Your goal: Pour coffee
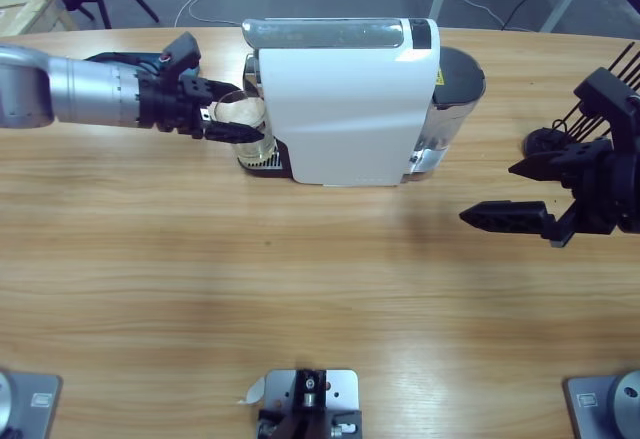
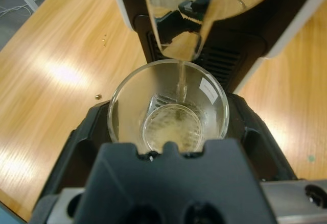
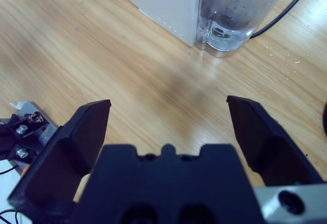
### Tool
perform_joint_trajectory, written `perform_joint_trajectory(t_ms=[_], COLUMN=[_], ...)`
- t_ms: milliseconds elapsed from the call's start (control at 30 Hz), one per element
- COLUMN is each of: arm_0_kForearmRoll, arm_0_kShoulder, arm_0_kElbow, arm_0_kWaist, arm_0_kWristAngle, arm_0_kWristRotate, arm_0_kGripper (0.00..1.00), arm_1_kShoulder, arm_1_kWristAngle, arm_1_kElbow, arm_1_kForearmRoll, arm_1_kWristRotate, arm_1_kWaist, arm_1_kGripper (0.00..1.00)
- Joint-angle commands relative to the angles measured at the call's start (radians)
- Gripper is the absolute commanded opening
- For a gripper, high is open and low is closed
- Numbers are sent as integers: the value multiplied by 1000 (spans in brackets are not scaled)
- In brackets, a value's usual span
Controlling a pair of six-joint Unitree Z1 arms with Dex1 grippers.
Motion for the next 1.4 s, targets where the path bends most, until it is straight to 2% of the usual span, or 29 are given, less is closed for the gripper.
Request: perform_joint_trajectory(t_ms=[33,100,200,433,533,733,1067,1333,1367,1400], arm_0_kForearmRoll=[13,11,10,2,-13,-23,-62,-102,-102,-102], arm_0_kShoulder=[-152,-228,-300,-180,-85,54,134,150,151,146], arm_0_kElbow=[94,88,60,-31,-73,-114,-114,-121,-122,-117], arm_0_kWaist=[112,155,198,303,335,340,340,340,340,340], arm_0_kWristAngle=[-74,-17,158,455,479,494,523,523,530,540], arm_0_kWristRotate=[-60,-116,-176,-347,-422,-505,-455,-440,-441,-443], arm_0_kGripper=[0,0,0,0,0,0,0,0,79,639], arm_1_kShoulder=[-21,-22,-23,-18,-9,14,75,34,33,32], arm_1_kWristAngle=[6,6,4,3,4,3,6,6,6,6], arm_1_kElbow=[3,3,5,5,2,7,26,110,108,104], arm_1_kForearmRoll=[-1,-5,-11,-22,-22,-36,-107,-145,-146,-146], arm_1_kWristRotate=[0,0,1,3,3,3,6,28,28,29], arm_1_kWaist=[7,7,7,7,7,7,7,7,7,7], arm_1_kGripper=[1000,1000,1000,1000,1000,1000,1000,1000,1000,1000])
